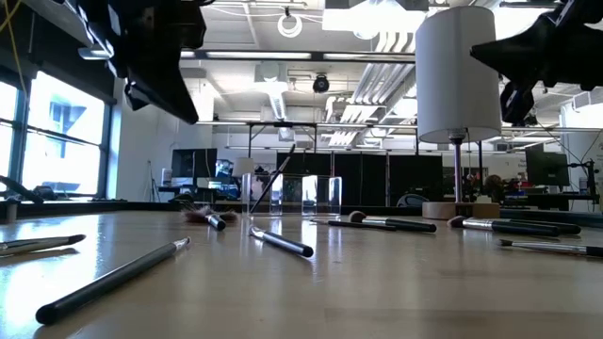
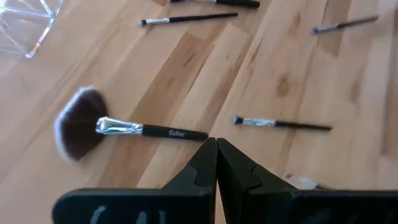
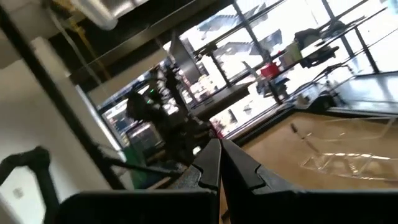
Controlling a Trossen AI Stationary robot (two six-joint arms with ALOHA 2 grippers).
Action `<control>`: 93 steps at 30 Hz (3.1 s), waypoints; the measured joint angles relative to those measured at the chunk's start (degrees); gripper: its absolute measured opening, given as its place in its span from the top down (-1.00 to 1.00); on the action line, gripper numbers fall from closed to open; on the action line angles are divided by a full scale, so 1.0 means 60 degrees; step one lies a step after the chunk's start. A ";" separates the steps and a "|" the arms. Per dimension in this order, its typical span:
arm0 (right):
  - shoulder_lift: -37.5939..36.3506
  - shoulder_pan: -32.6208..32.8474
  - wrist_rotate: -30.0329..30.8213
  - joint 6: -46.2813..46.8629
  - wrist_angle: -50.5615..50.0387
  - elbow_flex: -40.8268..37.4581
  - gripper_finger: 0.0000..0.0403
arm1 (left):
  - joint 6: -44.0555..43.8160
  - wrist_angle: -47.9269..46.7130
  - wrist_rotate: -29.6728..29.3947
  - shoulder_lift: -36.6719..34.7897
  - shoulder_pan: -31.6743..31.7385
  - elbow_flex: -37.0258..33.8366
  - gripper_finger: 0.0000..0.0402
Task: Put items in baskets/containers
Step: Put the black powder brush into the transparent organizer
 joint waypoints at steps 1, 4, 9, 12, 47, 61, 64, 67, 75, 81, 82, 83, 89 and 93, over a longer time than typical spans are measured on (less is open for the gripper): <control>0.0000 0.0001 0.0268 0.0006 0.0056 0.0000 1.00 | 0.0096 -0.0131 -0.0002 0.0000 0.0002 0.0000 1.00; 0.0000 0.0001 0.1184 0.0565 0.0439 0.0000 1.00 | 0.0296 -0.0336 0.0048 0.0000 0.0004 0.0000 1.00; -0.0004 0.0001 0.1982 0.0997 0.1025 0.0000 1.00 | 0.0698 -0.0445 0.0274 0.0000 0.0007 0.0000 1.00; -0.0004 0.0000 0.1967 0.0720 0.1081 0.0000 1.00 | 0.0865 -0.0447 0.0260 0.0000 0.0007 0.0000 1.00; 0.9601 0.0541 0.2377 0.4094 -1.0436 0.7267 1.00 | 0.3254 -0.0574 0.1412 -0.0488 0.1939 -0.0004 1.00; 1.3741 -0.1324 -0.0103 0.4383 -1.1619 0.8397 0.66 | 0.4084 -0.0591 0.2538 -0.0488 0.2382 -0.0004 1.00; 1.4050 -0.1726 -0.0103 0.4043 -1.1585 0.8397 0.56 | 0.4061 -0.0587 0.2617 -0.0485 0.2382 -0.0004 1.00; 1.4266 -0.2101 -0.0103 0.3651 -1.1267 0.8357 0.50 | 0.4055 -0.0582 0.2790 -0.0485 0.2382 -0.0004 1.00; 1.4386 -0.2898 -0.0347 0.3217 -1.0276 0.7315 0.48 | 0.3917 -0.0582 0.2854 -0.0484 0.2382 -0.0004 1.00; 1.4329 -0.3084 -0.0409 0.2695 -0.8788 0.6470 0.48 | 0.3991 -0.0543 0.2851 -0.0484 0.2382 -0.0004 1.00; 1.4358 -0.3083 -0.0433 0.2636 -0.8550 0.6419 0.48 | 0.3997 -0.0528 0.2851 -0.0484 0.2382 -0.0004 1.00; 1.4370 -0.3083 -0.0444 0.2530 -0.8452 0.6418 0.48 | 0.3998 -0.0507 0.2851 -0.0484 0.2382 -0.0004 1.00; 1.4360 -0.3080 -0.0346 0.2028 -0.8260 0.6411 0.49 | 0.4019 -0.0448 0.2844 -0.0484 0.2382 -0.0004 1.00; 1.4364 -0.3080 -0.0432 0.1617 -0.8156 0.6404 0.68 | 0.4008 -0.0363 0.2844 -0.0484 0.2382 -0.0004 1.00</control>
